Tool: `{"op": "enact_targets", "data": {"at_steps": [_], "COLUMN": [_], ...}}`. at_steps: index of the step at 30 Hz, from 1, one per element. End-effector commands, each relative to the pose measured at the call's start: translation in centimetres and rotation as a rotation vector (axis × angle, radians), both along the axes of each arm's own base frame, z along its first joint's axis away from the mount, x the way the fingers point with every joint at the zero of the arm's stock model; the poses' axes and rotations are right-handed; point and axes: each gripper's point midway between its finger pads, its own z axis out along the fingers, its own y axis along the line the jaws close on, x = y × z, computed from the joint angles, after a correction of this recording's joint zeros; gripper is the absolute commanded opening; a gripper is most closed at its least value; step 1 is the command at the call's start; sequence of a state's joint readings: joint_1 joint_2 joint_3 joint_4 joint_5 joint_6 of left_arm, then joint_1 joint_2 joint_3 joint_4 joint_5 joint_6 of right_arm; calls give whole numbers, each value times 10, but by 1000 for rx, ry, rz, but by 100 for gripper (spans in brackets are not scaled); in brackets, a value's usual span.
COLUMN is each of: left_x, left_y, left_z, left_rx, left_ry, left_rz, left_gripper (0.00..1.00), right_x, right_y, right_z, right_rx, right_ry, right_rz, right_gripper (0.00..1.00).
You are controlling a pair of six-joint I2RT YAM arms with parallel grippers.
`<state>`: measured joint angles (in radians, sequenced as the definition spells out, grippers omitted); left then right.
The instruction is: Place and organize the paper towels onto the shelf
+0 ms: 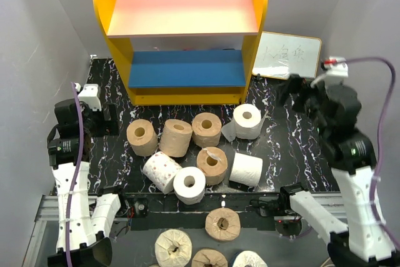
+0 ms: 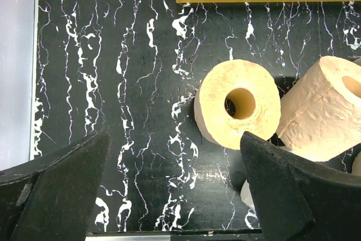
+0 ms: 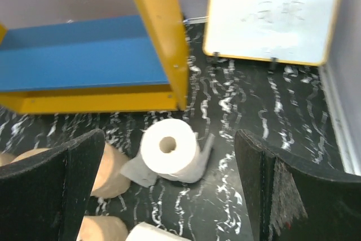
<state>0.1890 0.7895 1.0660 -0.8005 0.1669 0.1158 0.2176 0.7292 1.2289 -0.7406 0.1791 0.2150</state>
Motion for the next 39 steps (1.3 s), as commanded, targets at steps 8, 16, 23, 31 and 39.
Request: {"op": "enact_targets", "data": {"at_steps": [8,16,23,31,39], "left_x": [3,4,5,7,8], "left_y": [5,7,8,11,11], "left_z": [-2,-5,-6,-11,-13], "left_rx": [11,14,13,15,14], "left_ry": [31,42,48,68,76], "left_rz": [10,22,27,39,42], "left_gripper": [99,99,99,99,99], "right_x": [-9,-25,-3,-47,-95], "right_y": [90,141,27,121,167], "right_z": [12,-5,-35,-66,-113], "right_rx": [445,404,-37,80,-150], "right_ry": [210,297,433,443,579], "right_rz": [276,634,0,618,807], "right_gripper": [99,99,99,98,86]}}
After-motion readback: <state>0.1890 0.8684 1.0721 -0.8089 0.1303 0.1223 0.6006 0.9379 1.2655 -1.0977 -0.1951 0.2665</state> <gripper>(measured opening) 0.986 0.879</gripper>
